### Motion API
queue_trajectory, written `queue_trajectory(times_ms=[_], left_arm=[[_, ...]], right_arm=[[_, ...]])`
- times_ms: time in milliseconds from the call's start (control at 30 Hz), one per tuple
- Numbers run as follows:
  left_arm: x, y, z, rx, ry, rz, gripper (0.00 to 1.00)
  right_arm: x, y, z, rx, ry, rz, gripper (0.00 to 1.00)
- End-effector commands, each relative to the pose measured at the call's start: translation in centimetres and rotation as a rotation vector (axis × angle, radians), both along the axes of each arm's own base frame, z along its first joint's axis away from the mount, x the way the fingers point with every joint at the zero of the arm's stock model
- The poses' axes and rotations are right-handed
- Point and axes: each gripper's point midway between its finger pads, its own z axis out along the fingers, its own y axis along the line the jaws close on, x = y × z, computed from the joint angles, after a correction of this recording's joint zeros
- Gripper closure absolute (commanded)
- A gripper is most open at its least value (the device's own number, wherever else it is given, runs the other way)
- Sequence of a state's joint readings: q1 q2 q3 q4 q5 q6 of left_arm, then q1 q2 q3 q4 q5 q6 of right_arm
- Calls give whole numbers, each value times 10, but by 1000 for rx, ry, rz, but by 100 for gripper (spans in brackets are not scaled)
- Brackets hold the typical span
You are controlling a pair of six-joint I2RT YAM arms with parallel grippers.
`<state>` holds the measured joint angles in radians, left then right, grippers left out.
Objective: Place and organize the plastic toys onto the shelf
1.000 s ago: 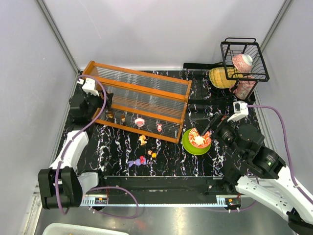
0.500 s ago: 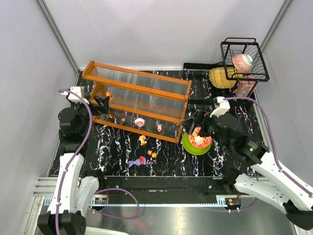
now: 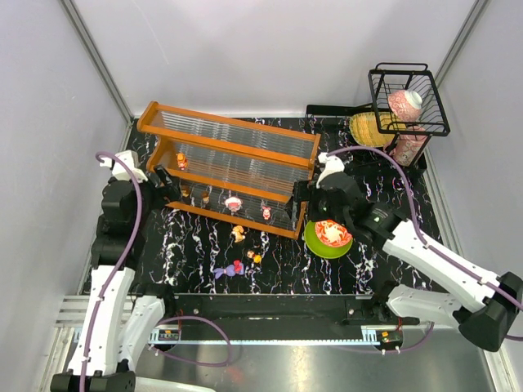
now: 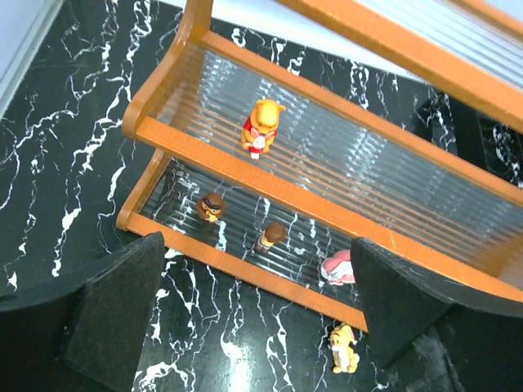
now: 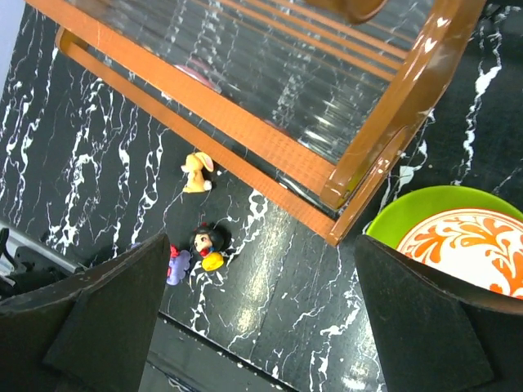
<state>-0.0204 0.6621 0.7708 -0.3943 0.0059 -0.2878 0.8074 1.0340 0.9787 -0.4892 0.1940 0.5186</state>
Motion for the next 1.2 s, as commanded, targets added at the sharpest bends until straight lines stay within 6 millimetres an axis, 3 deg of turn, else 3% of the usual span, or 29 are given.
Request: queue_trajectory(times_ms=[0, 67, 100, 133, 200, 300, 400, 533, 867, 1033, 1067, 1133, 1167], left_arm=[[-13, 3, 30, -54, -56, 64, 1], [-17, 0, 31, -51, -69, 44, 1], [-20, -1, 32, -43, -82, 29, 1], [-21, -1, 33, -39, -87, 24, 1], [-23, -4, 34, -44, -71, 14, 1], [-26, -15, 29, -70, -1, -43, 1], [-29, -23, 22, -109, 38, -70, 1], [-37, -26, 16, -136, 47, -77, 1], [-49, -30, -21, -148, 138, -95, 1], [-47, -35, -28, -173, 140, -111, 1], [-46, -38, -29, -186, 142, -119, 1], [-45, -40, -31, -197, 143, -128, 1], [-43, -43, -30, -207, 137, -140, 1]], right_arm=[[-4, 17, 6, 45, 11, 81, 0], [-9, 13, -8, 58, 1, 79, 0], [-11, 10, -3, 95, -24, 72, 1], [-16, 6, -19, 88, -2, 65, 2], [-25, 4, -22, 118, 33, 62, 4], [-42, 16, -26, 135, 86, 139, 10], [-60, 28, -42, 74, 134, 211, 10], [-72, 48, -46, 9, 116, 235, 10], [-62, 104, -77, -29, 183, 252, 16], [-37, 135, -89, -51, 150, 234, 19], [-33, 141, -101, -81, 153, 243, 20], [-24, 155, -99, -86, 137, 253, 20], [-21, 160, -111, -113, 142, 257, 21]])
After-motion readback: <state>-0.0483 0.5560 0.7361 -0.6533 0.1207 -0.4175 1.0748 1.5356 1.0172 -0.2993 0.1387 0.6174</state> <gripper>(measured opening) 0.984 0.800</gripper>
